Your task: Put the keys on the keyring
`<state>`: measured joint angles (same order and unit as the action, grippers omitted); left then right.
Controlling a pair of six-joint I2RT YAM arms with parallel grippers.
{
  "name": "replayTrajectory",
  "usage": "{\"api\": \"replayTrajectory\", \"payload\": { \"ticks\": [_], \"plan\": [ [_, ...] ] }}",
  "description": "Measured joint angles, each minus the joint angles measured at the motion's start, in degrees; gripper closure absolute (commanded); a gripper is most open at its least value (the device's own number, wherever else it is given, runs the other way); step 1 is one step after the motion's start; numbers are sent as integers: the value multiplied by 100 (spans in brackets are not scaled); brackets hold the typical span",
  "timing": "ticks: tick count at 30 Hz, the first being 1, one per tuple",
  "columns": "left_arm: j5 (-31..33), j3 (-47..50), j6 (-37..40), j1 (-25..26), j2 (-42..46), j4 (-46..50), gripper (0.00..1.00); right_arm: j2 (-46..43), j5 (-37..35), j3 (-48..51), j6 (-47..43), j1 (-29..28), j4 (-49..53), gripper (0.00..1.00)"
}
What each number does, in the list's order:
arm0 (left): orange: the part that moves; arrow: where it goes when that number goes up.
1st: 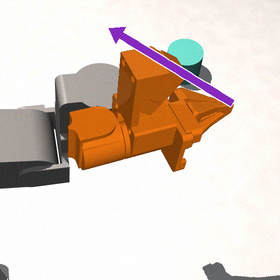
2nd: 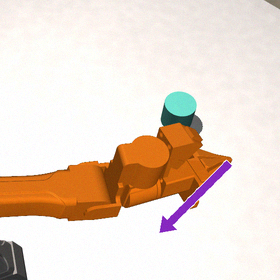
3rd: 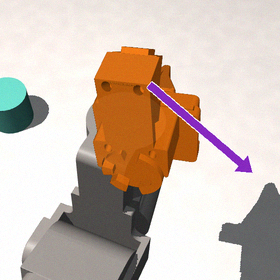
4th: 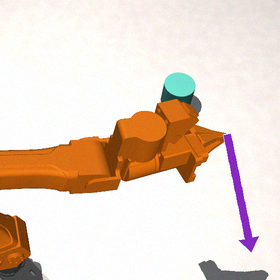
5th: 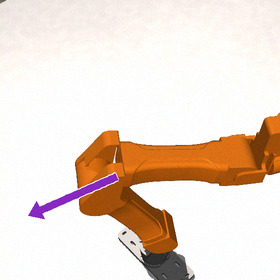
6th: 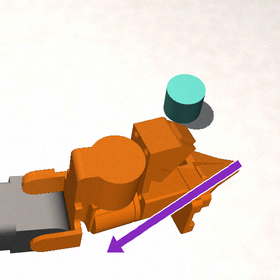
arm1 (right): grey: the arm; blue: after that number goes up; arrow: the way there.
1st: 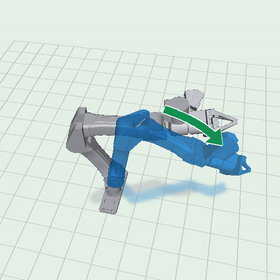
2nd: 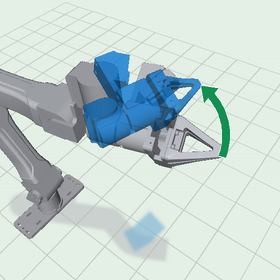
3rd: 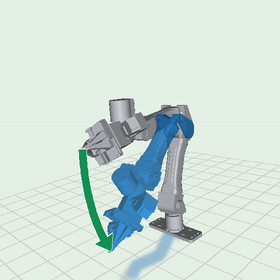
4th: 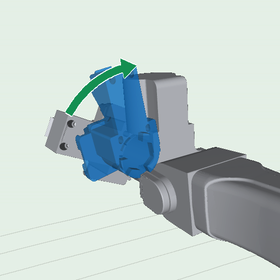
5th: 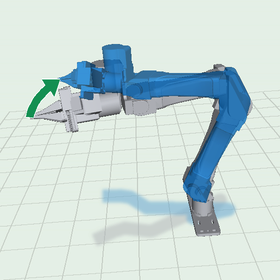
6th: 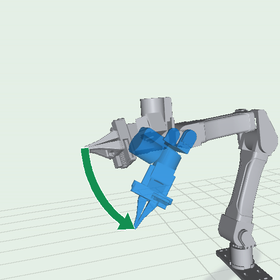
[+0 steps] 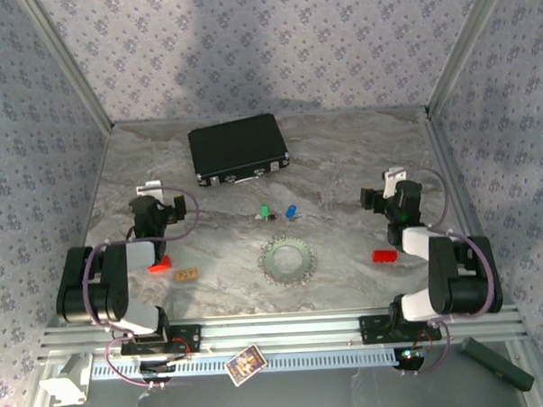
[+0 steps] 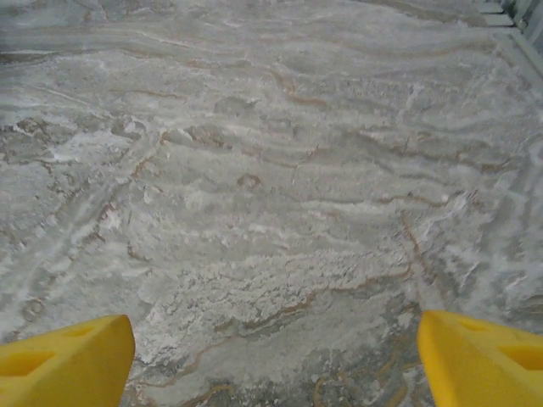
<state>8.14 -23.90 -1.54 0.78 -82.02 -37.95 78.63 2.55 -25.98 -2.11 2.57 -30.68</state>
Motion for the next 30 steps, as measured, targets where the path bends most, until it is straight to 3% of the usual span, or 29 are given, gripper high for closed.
{"api": "replayTrajectory", "payload": {
  "ticks": [3, 6, 11, 14, 20, 30],
  "plan": [
    [0, -367, -42, 31, 520, 699, 0, -549, 13, -466, 247, -66, 817, 19],
    [-90, -518, -315, 90, 1082, 1150, 0, -1064, 238, -640, 1069, -118, 1405, 24],
    [-516, -560, -1139, 166, 1687, 2013, 0, -1207, 717, -654, 2667, -343, 2503, 50],
    [-767, -562, -1611, 308, 1858, 2594, 0, -1187, 984, -654, 3053, -739, 3193, 63],
    [-1060, -564, -2326, 1108, 2083, 3460, 0, -1130, 1287, -844, 2852, -1873, 4398, 62],
    [-885, -341, -3464, 3401, 1784, 3696, 4, 289, 1331, -1862, 2120, -3289, 5335, 55]
  ]
}}
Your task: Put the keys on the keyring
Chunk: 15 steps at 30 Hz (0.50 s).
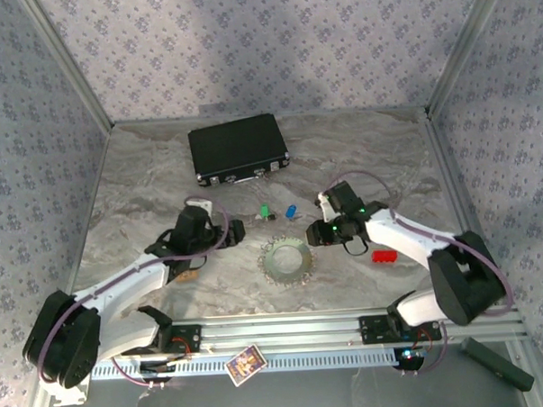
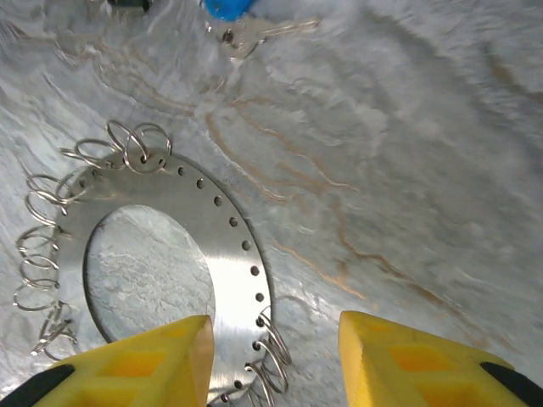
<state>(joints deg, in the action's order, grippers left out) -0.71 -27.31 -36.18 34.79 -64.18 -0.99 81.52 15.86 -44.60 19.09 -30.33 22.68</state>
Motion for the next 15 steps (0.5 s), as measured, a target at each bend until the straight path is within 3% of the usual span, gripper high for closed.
{"api": "replayTrajectory", "payload": {
  "ticks": [6, 15],
  "plan": [
    [452, 0, -664, 955, -293, 2, 4, 977, -540, -1040, -83, -807, 396, 56],
    [988, 245, -1268, 1141, -264, -116, 4, 1921, -1635, -2203, 750, -1528, 640, 62]
  ]
}}
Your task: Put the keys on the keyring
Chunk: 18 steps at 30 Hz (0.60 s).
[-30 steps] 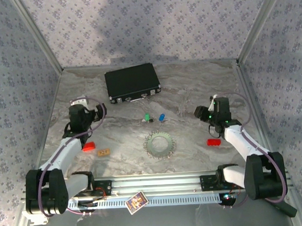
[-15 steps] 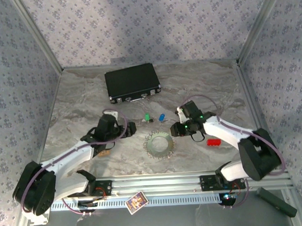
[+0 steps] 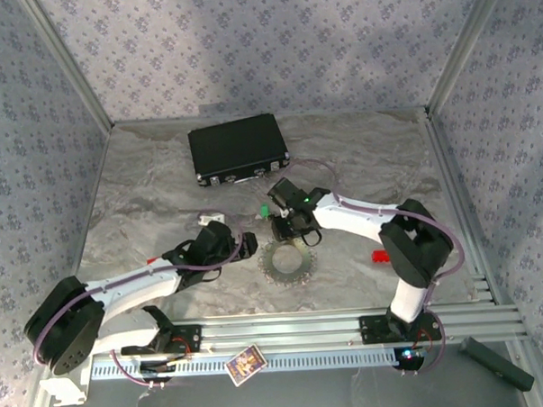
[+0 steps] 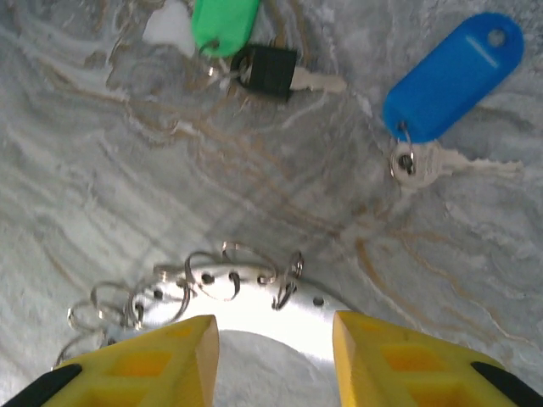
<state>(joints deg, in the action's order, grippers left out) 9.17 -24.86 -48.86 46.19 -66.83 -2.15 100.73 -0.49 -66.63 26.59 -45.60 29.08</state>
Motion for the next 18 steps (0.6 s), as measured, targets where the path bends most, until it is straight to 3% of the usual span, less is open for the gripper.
{"api": "replayTrajectory", "payload": {
  "ticks": [10, 18],
  "plan": [
    [402, 177, -96, 0, 452, -26, 4, 575, -627, -605, 597, -219, 323, 78],
    [540, 249, -96, 0, 605, -15, 4, 680, -1016, -868, 750, -282, 831, 78]
  ]
}}
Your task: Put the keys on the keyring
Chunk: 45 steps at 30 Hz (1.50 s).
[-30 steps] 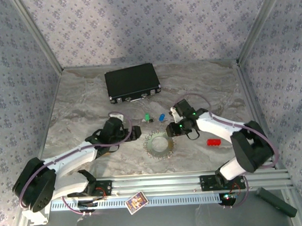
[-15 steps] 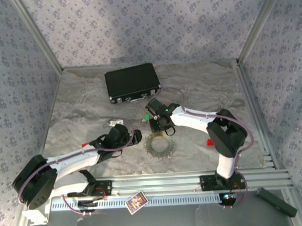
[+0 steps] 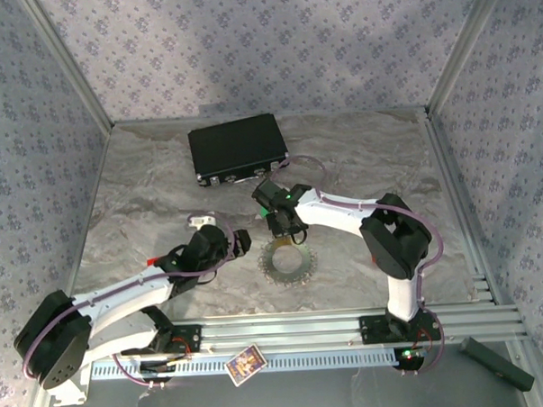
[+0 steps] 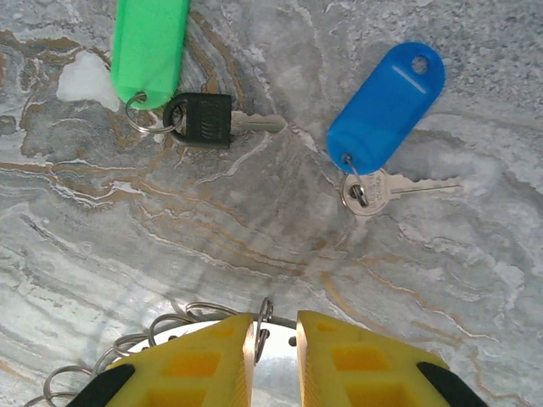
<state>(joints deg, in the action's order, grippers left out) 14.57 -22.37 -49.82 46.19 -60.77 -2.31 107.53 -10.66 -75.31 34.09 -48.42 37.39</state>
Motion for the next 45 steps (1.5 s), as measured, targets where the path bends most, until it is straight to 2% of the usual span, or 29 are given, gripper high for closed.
{"api": "replayTrajectory", "payload": {
  "ticks": [14, 27, 38, 42, 45],
  "plan": [
    [50, 46, 2, 0, 157, 118, 5, 319, -9, -186, 2, -107, 234, 75],
    [52, 46, 2, 0, 160, 127, 5, 415, -28, -326, 2, -111, 426, 87],
    [118, 48, 2, 0, 240, 177, 5, 468, -31, -374, 0, -111, 490, 83],
    [138, 46, 2, 2, 289, 247, 5, 522, -31, -411, -2, -111, 487, 87],
    [142, 48, 2, 0, 328, 262, 5, 538, -28, -413, -24, -114, 490, 94]
  ]
}}
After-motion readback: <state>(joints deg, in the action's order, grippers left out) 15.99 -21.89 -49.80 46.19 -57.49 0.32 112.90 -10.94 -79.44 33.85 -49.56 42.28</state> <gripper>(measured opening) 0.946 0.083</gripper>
